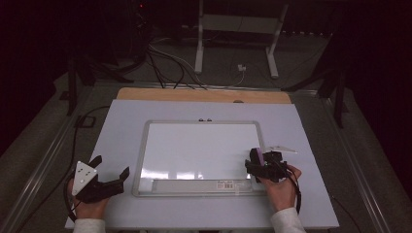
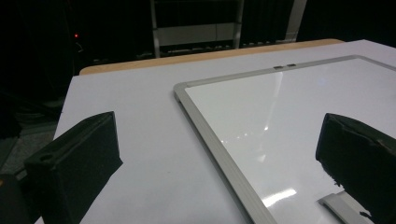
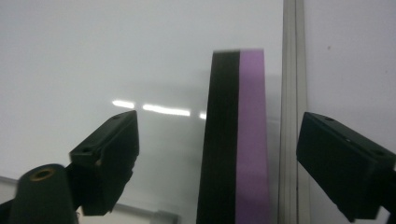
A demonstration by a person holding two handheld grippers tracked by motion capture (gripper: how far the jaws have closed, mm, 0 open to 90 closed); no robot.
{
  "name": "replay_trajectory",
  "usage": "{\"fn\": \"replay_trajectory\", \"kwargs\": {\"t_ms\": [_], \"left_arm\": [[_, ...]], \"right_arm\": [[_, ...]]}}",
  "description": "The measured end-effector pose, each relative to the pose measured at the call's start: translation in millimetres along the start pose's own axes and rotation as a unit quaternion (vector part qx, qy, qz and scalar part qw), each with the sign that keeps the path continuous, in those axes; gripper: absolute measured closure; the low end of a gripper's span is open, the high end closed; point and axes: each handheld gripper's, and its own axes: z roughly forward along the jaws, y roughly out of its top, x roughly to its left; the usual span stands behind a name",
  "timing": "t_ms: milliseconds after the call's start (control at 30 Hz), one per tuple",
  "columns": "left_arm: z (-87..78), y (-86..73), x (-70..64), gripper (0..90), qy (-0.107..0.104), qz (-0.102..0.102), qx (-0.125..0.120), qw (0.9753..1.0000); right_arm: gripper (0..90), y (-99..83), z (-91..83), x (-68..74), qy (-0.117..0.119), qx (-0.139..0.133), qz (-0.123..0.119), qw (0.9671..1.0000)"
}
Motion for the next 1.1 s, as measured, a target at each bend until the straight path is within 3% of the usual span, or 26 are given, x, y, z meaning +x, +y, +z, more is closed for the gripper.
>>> {"fn": "replay_trajectory", "kwargs": {"t_ms": [67, 233, 333, 667, 933, 1033, 1100], "left_arm": [[-0.1, 0.1, 0.0, 0.7, 0.0, 0.0, 0.0, 1.0], [-0.2, 0.1, 0.2, 0.7, 0.0, -0.001, 0.0, 1.0], [-0.3, 0.3, 0.3, 0.7, 0.0, -0.001, -0.001, 1.0], [-0.3, 1.1, 0.9, 0.7, 0.007, -0.003, 0.0, 1.0], [-1.4, 1.7, 2.8, 0.7, 0.015, -0.009, -0.002, 0.9998], [-2.2, 1.8, 3.6, 0.7, 0.015, -0.01, -0.004, 0.9998], [-2.5, 1.8, 3.9, 0.7, 0.015, -0.013, -0.007, 0.9998]], "right_arm": [[8.1, 1.8, -2.6, -2.7, 0.02, -0.02, 0.0, 0.9996], [2.9, 6.2, -9.4, -9.9, 0.041, -0.068, -0.024, 0.9966], [2.0, 5.8, -14.0, -16.7, 0.052, -0.113, -0.054, 0.9908], [1.2, -2.6, -28.2, -47.9, 0.066, -0.153, -0.085, 0.9823], [1.2, -13.8, -39.8, -59.3, 0.074, -0.189, -0.119, 0.9719], [1.2, -17.3, -42.5, -63.9, 0.089, -0.213, -0.122, 0.9652], [1.2, -19.3, -43.9, -66.5, 0.095, -0.222, -0.122, 0.9626]]}}
